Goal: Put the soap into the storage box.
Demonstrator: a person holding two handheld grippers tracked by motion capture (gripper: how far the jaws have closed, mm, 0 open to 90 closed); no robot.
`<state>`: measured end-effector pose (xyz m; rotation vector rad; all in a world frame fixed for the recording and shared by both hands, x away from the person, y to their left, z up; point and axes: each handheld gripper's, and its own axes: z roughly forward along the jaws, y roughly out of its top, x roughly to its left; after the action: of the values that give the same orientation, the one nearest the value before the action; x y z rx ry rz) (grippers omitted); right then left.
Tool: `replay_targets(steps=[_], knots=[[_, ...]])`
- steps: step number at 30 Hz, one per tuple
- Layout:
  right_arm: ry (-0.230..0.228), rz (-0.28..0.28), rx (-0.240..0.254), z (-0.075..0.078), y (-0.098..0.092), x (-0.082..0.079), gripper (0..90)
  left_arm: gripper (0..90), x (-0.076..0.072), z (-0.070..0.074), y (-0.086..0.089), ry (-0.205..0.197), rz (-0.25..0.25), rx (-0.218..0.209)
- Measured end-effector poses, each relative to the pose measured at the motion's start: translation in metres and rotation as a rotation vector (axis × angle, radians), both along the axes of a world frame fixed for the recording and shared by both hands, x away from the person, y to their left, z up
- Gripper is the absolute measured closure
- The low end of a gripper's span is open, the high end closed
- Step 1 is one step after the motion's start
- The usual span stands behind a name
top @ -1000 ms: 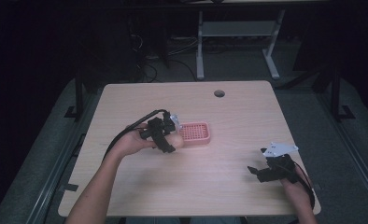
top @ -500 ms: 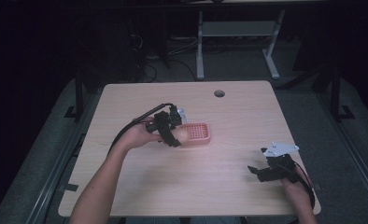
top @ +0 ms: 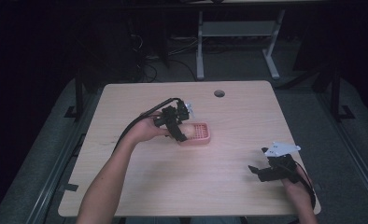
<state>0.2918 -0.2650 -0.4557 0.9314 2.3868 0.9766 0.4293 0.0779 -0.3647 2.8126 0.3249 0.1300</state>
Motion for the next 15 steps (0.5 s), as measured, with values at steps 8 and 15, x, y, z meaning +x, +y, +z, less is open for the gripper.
replay_targets(steps=[8, 15], knots=[[-0.001, -0.002, 0.006, 0.000, -0.001, 0.000, 14.0, 32.1, 0.015, -0.007, -0.006, 0.016, 0.016, -0.002], [0.001, -0.006, 0.010, 0.001, -0.002, 0.000, 13.9, 32.1, 0.024, -0.011, -0.017, 0.012, 0.014, 0.003]])
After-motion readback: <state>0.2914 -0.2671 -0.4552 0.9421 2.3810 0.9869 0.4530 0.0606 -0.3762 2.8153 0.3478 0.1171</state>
